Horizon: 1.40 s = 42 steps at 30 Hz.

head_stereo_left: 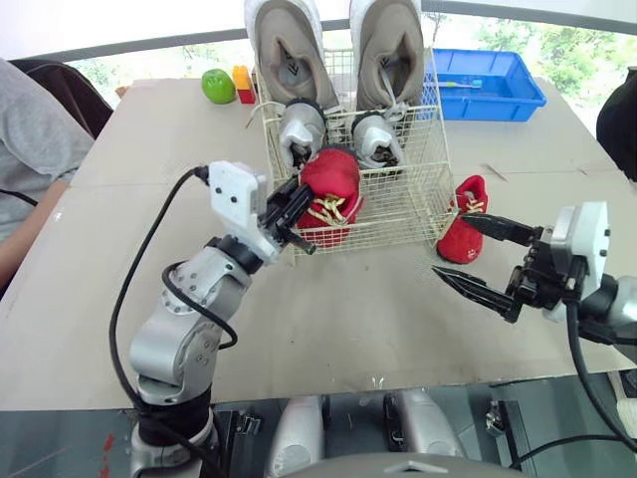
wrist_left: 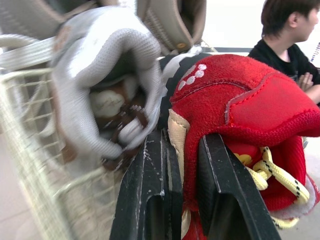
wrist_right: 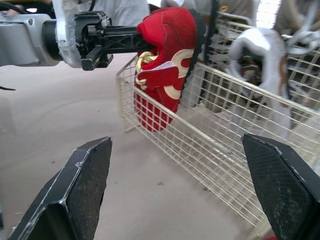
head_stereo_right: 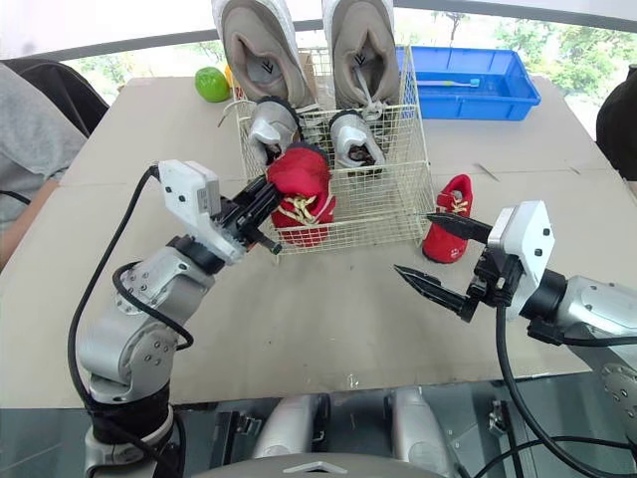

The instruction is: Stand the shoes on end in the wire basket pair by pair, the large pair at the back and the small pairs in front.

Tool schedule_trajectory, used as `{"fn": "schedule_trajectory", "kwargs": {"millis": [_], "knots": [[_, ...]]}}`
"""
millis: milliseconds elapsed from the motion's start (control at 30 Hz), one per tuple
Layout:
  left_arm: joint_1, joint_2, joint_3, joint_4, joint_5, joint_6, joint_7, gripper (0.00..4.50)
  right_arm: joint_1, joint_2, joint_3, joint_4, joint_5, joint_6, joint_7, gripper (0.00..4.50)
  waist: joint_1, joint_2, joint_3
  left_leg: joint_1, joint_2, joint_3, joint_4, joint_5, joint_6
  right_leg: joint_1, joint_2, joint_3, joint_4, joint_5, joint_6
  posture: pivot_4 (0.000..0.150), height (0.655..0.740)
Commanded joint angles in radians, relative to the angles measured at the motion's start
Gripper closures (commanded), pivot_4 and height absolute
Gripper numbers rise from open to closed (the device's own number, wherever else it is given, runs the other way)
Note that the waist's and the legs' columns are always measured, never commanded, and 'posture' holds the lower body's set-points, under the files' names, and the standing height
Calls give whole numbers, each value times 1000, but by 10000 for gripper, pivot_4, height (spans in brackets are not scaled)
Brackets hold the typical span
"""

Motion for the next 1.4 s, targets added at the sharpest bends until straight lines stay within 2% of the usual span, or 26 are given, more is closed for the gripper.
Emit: {"fn": "schedule_trajectory", "kwargs": {"millis": [33,200,400,667,700,733,933,1033,1133,1167,1267,1400], "knots": [[64,44,6,-62,-13,67,11,43565,-18,-12,-6,4,6,-14,16,5042,-3,0,0,0,0,0,0,0,0,0,0,0,0,0,0,1500,7400],[72,54,60,-145,-108,242,110,43580,-29,-10,7,17,1,-17,28,5042,-4,0,-1,1,1,0,0,0,0,0,0,1,0,0,0,1500,7400],[90,64,150,-210,-201,367,193,43750,-38,-3,19,28,-8,-22,37,5042,-7,0,-1,1,1,0,0,0,0,0,1,1,0,0,0,1500,7400],[183,138,142,-114,-229,321,91,43810,-48,8,38,41,-22,-28,41,5042,-23,1,-3,2,1,0,-2,0,0,0,1,2,0,0,0,1500,7400],[198,147,146,-88,-222,303,73,33616,-46,6,38,42,-25,-27,43,5042,-24,2,-5,3,1,0,-2,0,0,0,1,2,0,0,0,1500,7400],[211,160,153,-68,-212,275,50,30709,-43,5,37,44,-28,-27,45,5042,-23,3,-6,3,1,0,-2,0,0,0,1,3,0,0,0,1500,7400],[226,190,261,-29,-266,210,1,2121,-31,-7,11,86,-42,-25,68,5042,-10,3,-6,3,0,1,0,0,0,0,0,1,1,-2,-4,1500,7400],[211,208,273,-27,-308,144,-89,2121,-25,-14,14,110,-80,-27,62,5042,0,1,-6,2,1,1,2,0,0,0,1,0,1,-2,-5,1500,7400],[209,238,297,-39,-489,198,-170,2121,-38,-7,5,144,-99,-7,22,5042,7,1,-6,1,1,1,1,0,0,0,-1,0,0,-2,-6,1500,7400],[218,261,290,-53,-510,191,-219,2121,-41,-7,-1,156,-100,0,14,5042,6,1,-6,0,1,1,1,0,0,0,-2,1,0,-2,-6,1500,7400],[262,357,243,-99,-500,138,-406,2121,-85,-43,19,223,-156,86,-64,5042,4,1,-5,0,0,1,1,0,0,0,-2,2,-1,-2,-5,1500,7400],[256,427,180,-118,-450,68,-521,2121,-193,-66,32,364,-152,250,-130,5042,2,2,-5,1,0,3,0,0,0,-1,-1,3,0,-2,-5,1500,7400]]}}
